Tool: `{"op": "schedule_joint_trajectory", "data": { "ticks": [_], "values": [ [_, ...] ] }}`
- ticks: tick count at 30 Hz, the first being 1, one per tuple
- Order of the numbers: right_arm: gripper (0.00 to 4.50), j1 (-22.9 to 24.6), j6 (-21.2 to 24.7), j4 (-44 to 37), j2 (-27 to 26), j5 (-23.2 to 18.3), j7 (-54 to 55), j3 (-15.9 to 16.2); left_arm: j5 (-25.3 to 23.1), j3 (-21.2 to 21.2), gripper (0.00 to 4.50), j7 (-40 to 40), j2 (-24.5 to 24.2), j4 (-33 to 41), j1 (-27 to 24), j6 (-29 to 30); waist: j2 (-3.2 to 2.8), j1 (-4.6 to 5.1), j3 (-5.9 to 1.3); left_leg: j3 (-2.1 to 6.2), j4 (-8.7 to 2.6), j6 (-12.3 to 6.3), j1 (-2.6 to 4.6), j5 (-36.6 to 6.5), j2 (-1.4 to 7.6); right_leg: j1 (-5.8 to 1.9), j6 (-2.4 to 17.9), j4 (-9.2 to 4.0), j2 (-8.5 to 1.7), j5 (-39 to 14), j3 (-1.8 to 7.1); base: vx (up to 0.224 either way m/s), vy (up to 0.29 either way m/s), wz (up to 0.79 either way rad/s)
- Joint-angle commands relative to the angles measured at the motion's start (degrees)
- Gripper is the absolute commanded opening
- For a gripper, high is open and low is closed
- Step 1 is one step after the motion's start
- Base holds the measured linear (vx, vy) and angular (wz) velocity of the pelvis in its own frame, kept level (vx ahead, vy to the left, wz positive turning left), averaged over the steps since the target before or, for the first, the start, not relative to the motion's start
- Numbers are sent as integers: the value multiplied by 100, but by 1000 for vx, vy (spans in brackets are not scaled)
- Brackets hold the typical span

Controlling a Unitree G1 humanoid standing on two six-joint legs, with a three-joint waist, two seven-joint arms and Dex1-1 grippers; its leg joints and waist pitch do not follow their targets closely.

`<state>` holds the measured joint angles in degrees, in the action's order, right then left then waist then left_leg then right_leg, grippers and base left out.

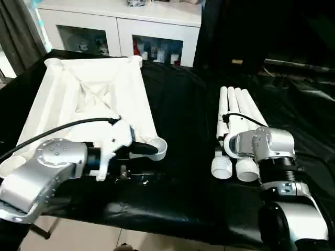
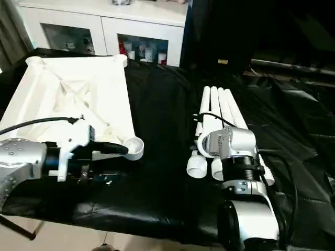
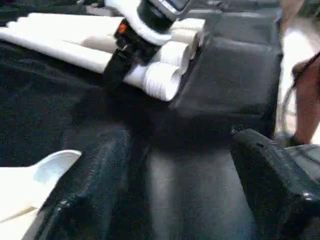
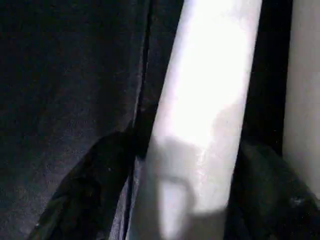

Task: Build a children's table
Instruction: Pick table leg

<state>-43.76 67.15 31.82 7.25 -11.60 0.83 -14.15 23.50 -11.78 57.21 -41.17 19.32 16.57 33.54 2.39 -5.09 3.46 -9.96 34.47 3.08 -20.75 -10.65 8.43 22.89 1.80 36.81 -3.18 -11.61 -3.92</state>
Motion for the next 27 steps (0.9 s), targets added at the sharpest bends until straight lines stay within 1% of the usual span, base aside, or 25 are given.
{"op": "schedule_joint_trajectory", "data": {
  "ticks": [1, 2, 3, 4, 5, 6, 7, 8, 9, 10, 13, 14, 15, 16, 17, 18, 19, 20, 21, 22, 23, 24, 25, 26, 27],
  "values": [
    [281, -80, 2, 135, 109, 27, 39, -97, -268, -117, 410, -185, 62, -74, 132, -185, -106, 12, -358, 158, -438, 532, 83, -1102, 410, -267, 615, -470, -531, -1288, 396, 0, 0, 0],
    [259, -80, 2, 135, 109, 27, 39, -97, -268, -117, 431, -185, 62, -74, 132, -185, -101, 16, -354, 157, -439, 527, 75, -1105, 407, -267, 620, -477, -525, -1288, 395, 0, 0, 0],
    [259, -106, 10, 137, 136, 27, 37, -103, -326, -124, 431, -223, 108, -87, 114, -322, -47, 18, -359, 150, -434, 505, 77, -1081, 410, -275, 628, -480, -530, -1267, 395, 0, 0, 0],
    [252, -106, 10, 137, 136, 27, 37, -103, -326, -124, 434, -223, 108, -87, 114, -322, -57, 9, -357, 156, -431, 490, 68, -1049, 410, -281, 637, -476, -538, -1271, 395, 0, 0, 0],
    [236, -132, 5, 153, 156, 30, 33, -105, -332, -129, 447, -222, 106, -87, 102, -328, -40, 8, -362, 150, -427, 472, 64, -995, 411, -282, 650, -471, -537, -1228, 394, 0, 0, 0],
    [226, -138, -4, 162, 172, 31, 17, -98, -328, -125, 450, -206, 101, -90, 94, -341, -9, 9, -367, 145, -426, 448, 63, -944, 411, -282, 664, -463, -531, -1188, 387, 0, 0, 0],
    [218, -147, -27, 196, 192, 33, -11, -82, -343, -73, 450, -225, 112, -110, 99, -402, -39, 2, -365, 148, -423, 434, 62, -911, 410, -277, 680, -450, -533, -1156, 387, 0, 0, 0],
    [218, -147, -27, 196, 192, 33, -11, -82, -343, -73, 450, -225, 112, -110, 99, -402, -38, 4, -364, 144, -419, 425, 54, -905, 407, -278, 683, -457, -535, -1149, 390, 0, 0, 0],
    [210, -140, -49, 213, 205, 37, -24, -73, -319, -19, 450, -234, 131, -129, 113, -411, -1, 5, -366, 138, -418, 408, 53, -877, 406, -282, 684, -457, -531, -1130, 388, 0, 0, 0],
    [202, -140, -49, 213, 205, 37, -24, -73, -319, -19, 450, -234, 131, -129, 113, -411, -23, -1, -364, 140, -417, 401, 52, -863, 404, -282, 697, -451, -538, -1137, 386, 0, 0, 0],
    [193, -122, -90, 227, 189, 18, -1, -121, -367, 64, 450, -333, 177, -159, 125, -455, -20, 3, -356, 141, -420, 411, 54, -941, 406, -274, 682, -468, -537, -1249, 385, 0, 0, 0],
    [191, -87, -118, 139, 157, -6, 32, -175, -374, 29, 450, -405, 141, -151, 194, -169, -39, 8, -361, 140, -422, 435, 69, -980, 409, -261, 672, -461, -528, -1263, 386, 0, 0, 0],
    [190, -69, -141, 89, 138, -26, 53, -210, -390, -4, 450, -457, 116, -149, 244, 30, -32, 7, -358, 141, -418, 435, 72, -1002, 403, -255, 666, -466, -524, -1293, 384, 0, 0, 0],
    [190, -63, -137, 54, 141, -37, 32, -205, -412, 5, 450, -532, 160, -183, 277, 66, -33, 8, -361, 142, -420, 450, 76, -1024, 407, -259, 667, -457, -527, -1299, 386, 0, 0, 0],
    [189, -49, -127, -32, 149, -66, -20, -193, -466, 29, 450, -720, 269, -268, 359, 155, -17, -1, -355, 141, -417, 446, 80, -1047, 402, -252, 653, -469, -522, -1345, 385, 0, 0, 0],
    [189, -49, -127, -32, 149, -66, -20, -193, -466, 29, 450, -720, 269, -268, 359, 155, -13, -3, -352, 152, -424, 430, 67, -1042, 407, -267, 642, -477, -545, -1396, 388, 0, 0, 0],
    [189, 59, -348, -410, 147, -235, -239, -254, -491, 217, 450, -1372, 792, -684, 685, 469, 48, -3, -361, 139, -419, 411, 55, -962, 407, -279, 626, -476, -534, -1341, 385, 0, 0, 0],
    [188, 238, -700, -857, 144, -406, -588, -226, -261, 567, 450, -1990, 1370, -1082, 1017, 1091, 37, -17, -360, 78, -363, 408, 91, -999, 408, -258, 668, -475, -529, -1206, 411, 0, 0, 0],
    [188, 276, -768, -949, 137, -447, -660, -223, -195, 642, 450, -2094, 1480, -1155, 1075, 1183, -2, -102, -369, 87, -341, 366, 136, -1041, 396, -223, 676, -511, -549, -1235, 398, 0, 0, 0],
    [188, 557, -1158, -1636, 103, -757, -1207, -168, 353, 1191, 450, -2785, 2274, -1669, 1472, 1678, -42, -98, -386, 76, -339, 366, 156, -1097, 422, -222, 763, -483, -557, -1143, 413, 0, 0, 0],
    [188, 584, -1159, -1700, 108, -788, -1269, -147, 423, 1234, 450, -2816, 2332, -1705, 1499, 1685, 23, -130, -379, 104, -338, 239, 52, -1006, 420, -317, 853, -514, -595, -1096, 380, 0, 0, 0],
    [188, 783, -1122, -2175, 143, -1053, -1745, -8, 888, 1486, 450, -2968, 2697, -1935, 1690, 1627, 39, -112, -392, 129, -369, 147, -5, -800, 417, -350, 818, -482, -567, -1007, 359, 0, 0, 0],
    [188, 879, -1073, -2412, 164, -1204, -1986, 45, 1027, 1579, 450, -3006, 2840, -2023, 1805, 1628, 83, -121, -398, 127, -358, 74, 9, -713, 438, -335, 798, -484, -567, -834, 368, 0, 0, 0],
    [188, 879, -1073, -2412, 164, -1204, -1986, 45, 1027, 1579, 450, -3006, 2840, -2023, 1805, 1628, 78, -120, -395, 127, -357, 30, -3, -656, 424, -347, 794, -476, -556, -780, 362, 0, 0, 0],
    [188, 972, -1073, -2636, 187, -1374, -2256, 74, 1114, 1663, 450, -3074, 2989, -2204, 1980, 1651, 184, -100, -400, 120, -359, -51, -23, -581, 419, -352, 767, -483, -555, -782, 356, 0, 0, 0]
  ]
}}
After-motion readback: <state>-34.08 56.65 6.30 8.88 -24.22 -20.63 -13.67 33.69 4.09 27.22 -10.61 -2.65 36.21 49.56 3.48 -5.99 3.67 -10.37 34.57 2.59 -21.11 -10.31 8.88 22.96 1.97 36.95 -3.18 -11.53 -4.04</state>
